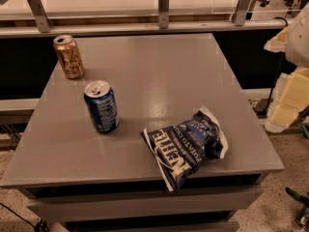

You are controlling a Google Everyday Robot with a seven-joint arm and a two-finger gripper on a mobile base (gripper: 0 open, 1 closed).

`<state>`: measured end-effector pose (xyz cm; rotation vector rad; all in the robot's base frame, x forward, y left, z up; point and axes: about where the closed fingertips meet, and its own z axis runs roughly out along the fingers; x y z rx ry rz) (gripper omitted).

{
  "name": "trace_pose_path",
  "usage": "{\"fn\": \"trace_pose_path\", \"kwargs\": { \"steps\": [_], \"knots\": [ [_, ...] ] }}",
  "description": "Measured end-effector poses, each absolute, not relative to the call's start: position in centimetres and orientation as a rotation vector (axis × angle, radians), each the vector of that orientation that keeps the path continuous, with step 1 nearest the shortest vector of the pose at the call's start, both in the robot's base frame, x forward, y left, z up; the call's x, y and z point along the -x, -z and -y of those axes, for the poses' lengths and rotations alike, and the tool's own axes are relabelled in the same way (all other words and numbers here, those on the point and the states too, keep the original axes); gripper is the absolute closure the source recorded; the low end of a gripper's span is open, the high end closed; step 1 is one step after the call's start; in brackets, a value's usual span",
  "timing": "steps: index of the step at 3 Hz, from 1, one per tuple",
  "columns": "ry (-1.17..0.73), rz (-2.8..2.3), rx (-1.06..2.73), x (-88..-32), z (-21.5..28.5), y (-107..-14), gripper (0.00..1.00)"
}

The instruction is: Knock pepsi can over

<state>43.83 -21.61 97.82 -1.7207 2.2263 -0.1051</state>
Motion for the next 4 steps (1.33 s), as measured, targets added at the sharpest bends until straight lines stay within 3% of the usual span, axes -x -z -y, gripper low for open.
{"fn": "trace_pose_path", "kwargs": {
  "steps": [1,2,4],
  "knots": [
    [0.105,-2.226,1.721,-43.8,21.6,-97.8,0.00],
    [-0.029,-2.119,1.752,-45.4,17.8,-96.9,0.00],
    [-0.590,-1.650,1.845,-48.9,-1.2,-94.7,0.00]
  ]
}}
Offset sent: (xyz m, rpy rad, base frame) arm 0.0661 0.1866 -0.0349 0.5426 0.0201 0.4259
